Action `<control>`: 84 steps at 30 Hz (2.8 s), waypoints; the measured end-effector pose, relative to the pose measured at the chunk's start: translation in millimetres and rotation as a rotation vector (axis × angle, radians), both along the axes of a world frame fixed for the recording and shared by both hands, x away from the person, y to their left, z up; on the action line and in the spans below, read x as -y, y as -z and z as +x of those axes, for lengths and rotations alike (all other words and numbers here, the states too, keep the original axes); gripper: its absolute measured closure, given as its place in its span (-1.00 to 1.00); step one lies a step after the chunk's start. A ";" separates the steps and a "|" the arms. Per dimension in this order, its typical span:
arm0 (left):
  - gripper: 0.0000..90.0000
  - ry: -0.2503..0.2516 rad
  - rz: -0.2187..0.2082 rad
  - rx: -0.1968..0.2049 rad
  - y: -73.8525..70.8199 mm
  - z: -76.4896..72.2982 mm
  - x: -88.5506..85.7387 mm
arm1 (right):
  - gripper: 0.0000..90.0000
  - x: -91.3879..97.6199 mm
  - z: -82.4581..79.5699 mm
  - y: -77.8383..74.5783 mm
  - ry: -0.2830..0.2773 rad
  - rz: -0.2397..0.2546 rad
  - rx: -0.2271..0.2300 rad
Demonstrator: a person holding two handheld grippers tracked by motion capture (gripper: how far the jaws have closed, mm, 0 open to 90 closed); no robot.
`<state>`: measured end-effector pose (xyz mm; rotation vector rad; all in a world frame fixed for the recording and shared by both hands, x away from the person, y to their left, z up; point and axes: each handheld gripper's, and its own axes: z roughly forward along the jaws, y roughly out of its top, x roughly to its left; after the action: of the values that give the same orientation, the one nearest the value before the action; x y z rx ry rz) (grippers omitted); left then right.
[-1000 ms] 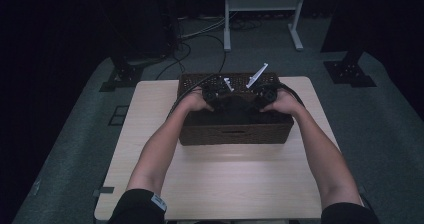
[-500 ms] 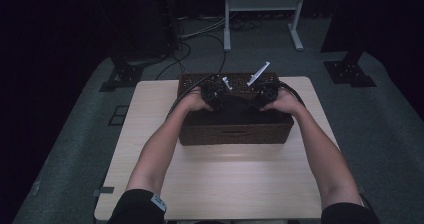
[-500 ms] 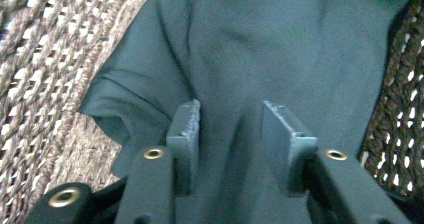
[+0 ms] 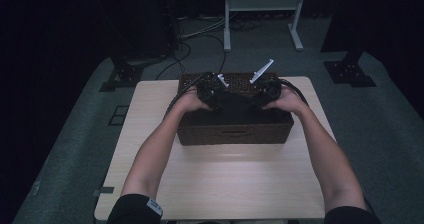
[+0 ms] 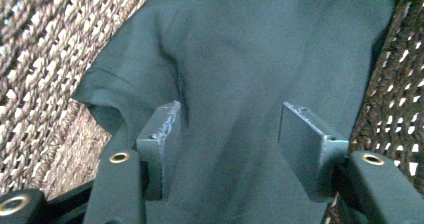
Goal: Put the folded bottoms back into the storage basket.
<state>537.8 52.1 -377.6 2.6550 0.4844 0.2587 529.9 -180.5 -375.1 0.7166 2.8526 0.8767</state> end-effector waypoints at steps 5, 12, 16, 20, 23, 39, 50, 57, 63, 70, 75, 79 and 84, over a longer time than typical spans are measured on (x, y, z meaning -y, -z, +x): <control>-0.15 0.007 -0.028 -0.003 -7.3 -5.1 -0.8 | 0.04 5.1 -6.2 -9.2 -0.004 0.023 0.025; -0.22 0.040 -0.040 0.007 -17.3 -13.6 -2.0 | -0.01 9.1 -16.5 -22.1 -0.027 0.045 0.048; -0.24 0.047 -0.044 0.019 -24.4 -19.3 -5.0 | -0.04 9.2 -21.6 -26.9 -0.040 0.052 0.051; -0.27 0.049 -0.044 0.022 -29.2 -23.5 -9.1 | -0.08 8.4 -27.7 -31.7 -0.052 0.050 0.057; -0.30 0.054 -0.045 0.024 -33.9 -28.9 -11.4 | -0.10 9.5 -32.2 -34.2 -0.059 0.054 0.065; -0.35 0.097 -0.054 0.026 -43.1 -48.2 -12.6 | -0.15 16.8 -51.7 -41.8 -0.064 0.055 0.073; -0.38 0.102 -0.056 0.034 -47.2 -61.0 -18.3 | -0.17 17.4 -64.2 -46.2 -0.075 0.056 0.083; -0.41 0.120 -0.059 0.044 -51.7 -69.1 -16.1 | -0.18 26.0 -70.0 -44.2 -0.055 0.064 0.071; -0.41 0.132 -0.066 0.046 -50.3 -76.3 -14.9 | -0.19 29.2 -77.7 -45.1 -0.058 0.071 0.076; -0.43 0.136 -0.060 0.038 -48.4 -83.6 -17.2 | -0.20 30.0 -87.0 -45.1 -0.071 0.073 0.083; -0.43 0.139 -0.071 0.044 -51.1 -89.5 -19.7 | -0.20 30.8 -91.7 -44.3 -0.067 0.075 0.078; -0.44 0.137 -0.067 0.047 -49.3 -94.0 -22.8 | -0.20 30.8 -98.7 -44.2 -0.081 0.075 0.086; -0.46 0.129 -0.081 0.045 -48.9 -98.0 -29.1 | -0.20 29.4 -104.4 -43.5 -0.083 0.077 0.087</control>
<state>439.8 81.3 -328.6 2.5823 0.3016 0.2539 425.5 -209.9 -331.6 0.5563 2.8028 1.0075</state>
